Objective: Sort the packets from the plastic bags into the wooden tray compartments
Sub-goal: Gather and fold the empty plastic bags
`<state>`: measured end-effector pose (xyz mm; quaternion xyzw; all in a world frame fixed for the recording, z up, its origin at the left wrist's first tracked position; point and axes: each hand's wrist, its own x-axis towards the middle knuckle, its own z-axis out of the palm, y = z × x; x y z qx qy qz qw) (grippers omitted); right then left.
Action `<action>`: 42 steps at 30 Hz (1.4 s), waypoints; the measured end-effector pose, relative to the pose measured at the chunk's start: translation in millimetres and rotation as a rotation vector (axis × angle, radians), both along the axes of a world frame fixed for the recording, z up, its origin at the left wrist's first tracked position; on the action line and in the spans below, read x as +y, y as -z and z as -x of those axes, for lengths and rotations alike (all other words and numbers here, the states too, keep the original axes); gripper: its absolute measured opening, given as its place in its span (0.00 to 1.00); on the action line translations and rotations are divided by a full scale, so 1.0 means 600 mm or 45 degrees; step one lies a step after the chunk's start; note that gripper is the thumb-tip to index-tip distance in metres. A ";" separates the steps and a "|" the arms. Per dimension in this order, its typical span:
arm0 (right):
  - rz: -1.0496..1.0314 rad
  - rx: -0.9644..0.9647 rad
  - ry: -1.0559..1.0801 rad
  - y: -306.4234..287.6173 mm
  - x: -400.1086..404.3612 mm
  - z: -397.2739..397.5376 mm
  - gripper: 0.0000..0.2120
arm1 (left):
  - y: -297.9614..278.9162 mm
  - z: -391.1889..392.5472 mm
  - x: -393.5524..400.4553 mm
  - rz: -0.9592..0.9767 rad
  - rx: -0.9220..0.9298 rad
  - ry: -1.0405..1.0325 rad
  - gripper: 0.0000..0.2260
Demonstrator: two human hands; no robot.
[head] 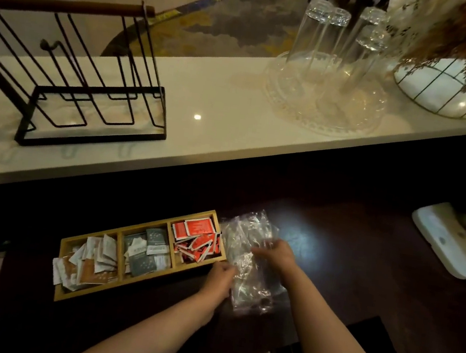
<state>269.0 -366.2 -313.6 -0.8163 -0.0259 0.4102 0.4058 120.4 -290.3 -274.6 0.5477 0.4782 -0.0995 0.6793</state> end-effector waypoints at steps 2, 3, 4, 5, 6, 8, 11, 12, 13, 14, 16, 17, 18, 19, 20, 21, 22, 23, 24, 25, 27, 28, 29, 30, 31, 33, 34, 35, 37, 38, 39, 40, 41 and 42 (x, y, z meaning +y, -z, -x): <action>0.011 -0.010 -0.016 -0.006 -0.011 -0.004 0.06 | -0.006 -0.009 -0.010 0.127 -0.017 -0.023 0.08; -0.003 -0.005 -0.016 -0.012 -0.018 -0.006 0.06 | -0.004 -0.013 -0.013 0.164 -0.018 -0.025 0.10; -0.036 0.004 -0.012 -0.015 -0.025 -0.010 0.06 | -0.001 -0.017 -0.013 0.168 -0.012 -0.021 0.12; -0.081 0.019 -0.007 -0.020 -0.033 -0.013 0.07 | 0.001 -0.021 -0.013 0.162 -0.006 -0.017 0.14; -0.139 0.036 -0.006 -0.026 -0.041 -0.015 0.08 | 0.001 -0.025 -0.012 0.165 -0.008 -0.032 0.15; -0.227 0.084 -0.014 -0.036 -0.057 -0.021 0.11 | 0.002 -0.033 -0.012 0.191 -0.011 -0.053 0.17; -0.373 0.185 0.021 -0.051 -0.081 -0.024 0.12 | -0.001 -0.041 -0.017 0.185 -0.049 0.028 0.15; -0.433 0.228 0.044 -0.056 -0.087 -0.023 0.15 | -0.002 -0.042 -0.018 0.132 -0.082 0.083 0.13; -0.482 0.266 0.069 -0.060 -0.091 -0.022 0.18 | -0.001 -0.044 -0.019 0.078 -0.117 0.123 0.13; -0.526 0.285 0.091 -0.064 -0.094 -0.020 0.20 | -0.003 -0.045 -0.019 0.033 -0.159 0.132 0.12; -0.609 0.303 0.172 -0.073 -0.091 -0.020 0.17 | -0.014 -0.045 -0.019 -0.064 -0.212 0.098 0.10; -0.656 0.315 0.252 -0.076 -0.086 -0.022 0.14 | -0.018 -0.046 -0.017 -0.144 -0.220 0.080 0.11; -0.719 0.337 0.361 -0.075 -0.080 -0.026 0.13 | -0.021 -0.045 -0.015 -0.231 -0.219 0.057 0.12; -0.755 0.343 0.492 -0.070 -0.071 -0.032 0.12 | -0.024 -0.045 -0.012 -0.303 -0.223 0.021 0.12; -0.740 0.299 0.580 -0.066 -0.059 -0.036 0.12 | -0.028 -0.044 -0.009 -0.358 -0.237 -0.025 0.12; -0.616 0.175 0.592 -0.060 -0.047 -0.041 0.12 | -0.031 -0.041 -0.005 -0.393 -0.257 -0.067 0.12; -0.390 -0.020 0.495 -0.048 -0.038 -0.045 0.11 | -0.033 -0.038 -0.001 -0.416 -0.283 -0.099 0.12; -0.107 -0.236 0.308 -0.035 -0.030 -0.045 0.12 | -0.033 -0.035 0.003 -0.431 -0.317 -0.117 0.12; 0.161 -0.415 0.085 -0.024 -0.023 -0.041 0.14 | -0.034 -0.031 0.008 -0.440 -0.349 -0.124 0.10; 0.362 -0.536 -0.117 -0.013 -0.018 -0.034 0.16 | -0.032 -0.026 0.012 -0.425 -0.377 -0.125 0.07; 0.533 -0.628 -0.347 -0.001 -0.008 -0.011 0.16 | -0.031 -0.013 0.022 -0.387 -0.409 -0.107 0.11; 0.559 -0.635 -0.400 0.005 -0.004 -0.002 0.15 | -0.031 -0.006 0.028 -0.368 -0.426 -0.102 0.14; 0.563 -0.631 -0.417 0.011 -0.001 0.004 0.13 | -0.030 0.000 0.034 -0.364 -0.439 -0.100 0.15; 0.566 -0.594 -0.411 0.013 0.000 0.007 0.12 | -0.030 0.006 0.038 -0.350 -0.441 -0.094 0.14; 0.550 -0.553 -0.402 0.014 0.001 0.008 0.11 | -0.028 0.014 0.043 -0.338 -0.430 -0.092 0.12; 0.502 -0.465 -0.378 0.008 0.000 0.003 0.09 | -0.026 0.028 0.054 -0.349 -0.398 -0.090 0.10; 0.476 -0.424 -0.350 0.002 -0.002 -0.002 0.08 | -0.026 0.035 0.059 -0.362 -0.380 -0.085 0.10; 0.423 -0.383 -0.298 -0.008 -0.005 -0.006 0.07 | -0.021 0.041 0.064 -0.363 -0.357 -0.094 0.09; 0.215 -0.262 -0.159 -0.038 -0.010 -0.013 0.08 | -0.016 0.051 0.073 -0.338 -0.327 -0.114 0.08; 0.080 -0.184 -0.100 -0.061 -0.014 -0.017 0.09 | -0.015 0.056 0.077 -0.337 -0.318 -0.115 0.09; -0.059 -0.122 -0.058 -0.088 -0.020 -0.019 0.10 | -0.014 0.061 0.080 -0.329 -0.299 -0.121 0.10; -0.182 -0.098 -0.038 -0.117 -0.025 -0.020 0.10 | -0.014 0.065 0.082 -0.323 -0.285 -0.122 0.10; -0.299 -0.090 -0.027 -0.152 -0.031 -0.018 0.11 | -0.016 0.070 0.082 -0.307 -0.269 -0.129 0.08; -0.426 -0.077 -0.011 -0.185 -0.035 -0.015 0.10 | -0.017 0.074 0.082 -0.294 -0.259 -0.127 0.07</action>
